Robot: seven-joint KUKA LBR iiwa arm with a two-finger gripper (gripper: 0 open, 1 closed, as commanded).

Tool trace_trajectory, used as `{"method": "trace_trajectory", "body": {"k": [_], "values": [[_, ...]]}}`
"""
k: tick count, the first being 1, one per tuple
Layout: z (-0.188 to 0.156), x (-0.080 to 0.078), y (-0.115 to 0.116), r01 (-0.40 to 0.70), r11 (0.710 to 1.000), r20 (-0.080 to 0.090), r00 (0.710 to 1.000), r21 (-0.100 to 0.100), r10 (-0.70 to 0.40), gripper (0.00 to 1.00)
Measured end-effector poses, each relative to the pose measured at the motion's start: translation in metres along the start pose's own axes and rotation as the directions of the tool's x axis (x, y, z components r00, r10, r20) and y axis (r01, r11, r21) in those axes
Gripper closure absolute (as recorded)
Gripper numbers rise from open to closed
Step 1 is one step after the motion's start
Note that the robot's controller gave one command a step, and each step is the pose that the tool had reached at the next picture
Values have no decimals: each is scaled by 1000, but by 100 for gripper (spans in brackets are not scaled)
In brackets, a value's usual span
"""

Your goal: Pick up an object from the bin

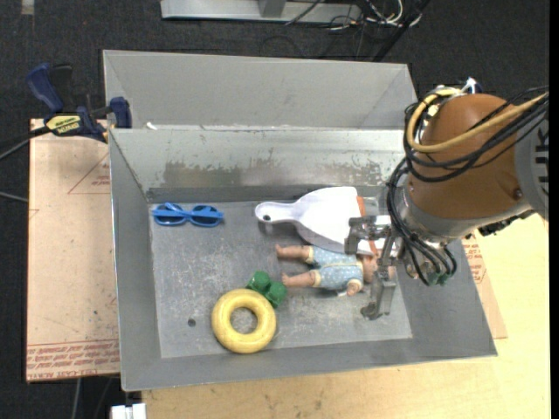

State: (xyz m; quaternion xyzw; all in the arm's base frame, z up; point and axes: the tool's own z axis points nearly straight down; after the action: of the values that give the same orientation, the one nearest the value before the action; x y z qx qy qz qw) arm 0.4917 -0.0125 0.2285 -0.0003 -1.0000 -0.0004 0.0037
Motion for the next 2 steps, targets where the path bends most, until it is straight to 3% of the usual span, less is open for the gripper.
{"method": "trace_trajectory", "body": {"k": [1, 2], "values": [[-4, -1, 0, 0, 1000, 8, 1000, 0, 0, 0], [40, -26, -5, 27, 1000, 9, 1000, 0, -27, 0]]}}
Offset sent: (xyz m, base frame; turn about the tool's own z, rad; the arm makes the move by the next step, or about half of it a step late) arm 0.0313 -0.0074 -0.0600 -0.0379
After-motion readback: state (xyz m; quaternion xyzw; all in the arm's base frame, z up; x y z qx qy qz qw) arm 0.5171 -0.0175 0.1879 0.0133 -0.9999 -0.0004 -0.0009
